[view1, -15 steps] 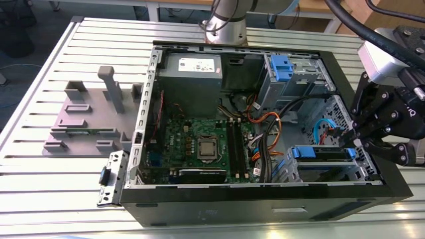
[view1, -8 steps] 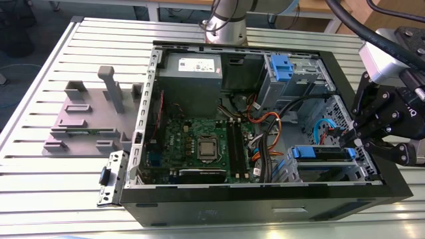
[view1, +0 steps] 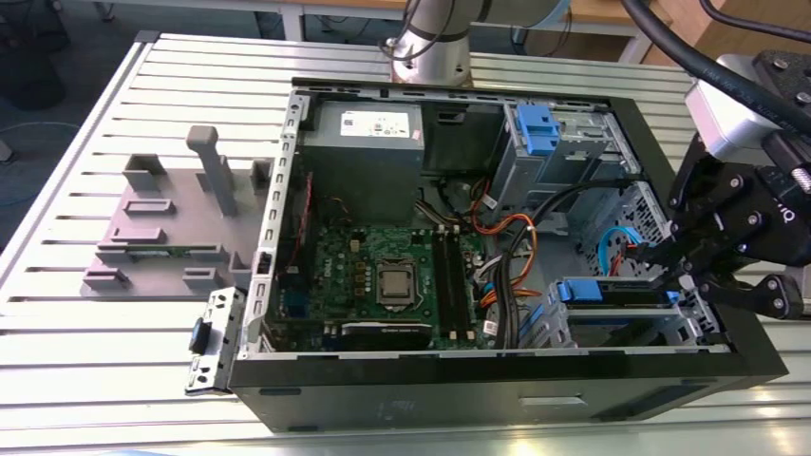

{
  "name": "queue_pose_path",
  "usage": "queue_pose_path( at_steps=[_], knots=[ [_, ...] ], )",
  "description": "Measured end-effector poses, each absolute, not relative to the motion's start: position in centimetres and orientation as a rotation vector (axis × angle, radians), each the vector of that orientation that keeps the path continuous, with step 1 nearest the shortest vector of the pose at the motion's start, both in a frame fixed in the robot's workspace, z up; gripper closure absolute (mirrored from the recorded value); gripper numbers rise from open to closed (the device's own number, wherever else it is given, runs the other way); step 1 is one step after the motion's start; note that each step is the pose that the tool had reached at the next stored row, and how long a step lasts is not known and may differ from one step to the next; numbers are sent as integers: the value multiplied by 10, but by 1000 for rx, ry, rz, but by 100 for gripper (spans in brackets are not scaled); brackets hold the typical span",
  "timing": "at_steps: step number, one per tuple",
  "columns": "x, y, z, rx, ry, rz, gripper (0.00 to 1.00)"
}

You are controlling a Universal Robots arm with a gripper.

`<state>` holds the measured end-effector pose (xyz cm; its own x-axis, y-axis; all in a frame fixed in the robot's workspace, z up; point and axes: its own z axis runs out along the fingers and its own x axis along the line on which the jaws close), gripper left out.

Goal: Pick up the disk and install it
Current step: 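Insert the first disk wire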

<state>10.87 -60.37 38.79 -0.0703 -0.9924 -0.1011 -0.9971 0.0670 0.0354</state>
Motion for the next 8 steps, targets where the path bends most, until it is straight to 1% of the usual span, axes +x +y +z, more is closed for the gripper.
queue_pose_path(
  at_steps=[1,8],
  knots=[
    [109,-604,388,-2107,2257,147,70],
    [109,-604,388,-2106,2257,149,70]
  ],
)
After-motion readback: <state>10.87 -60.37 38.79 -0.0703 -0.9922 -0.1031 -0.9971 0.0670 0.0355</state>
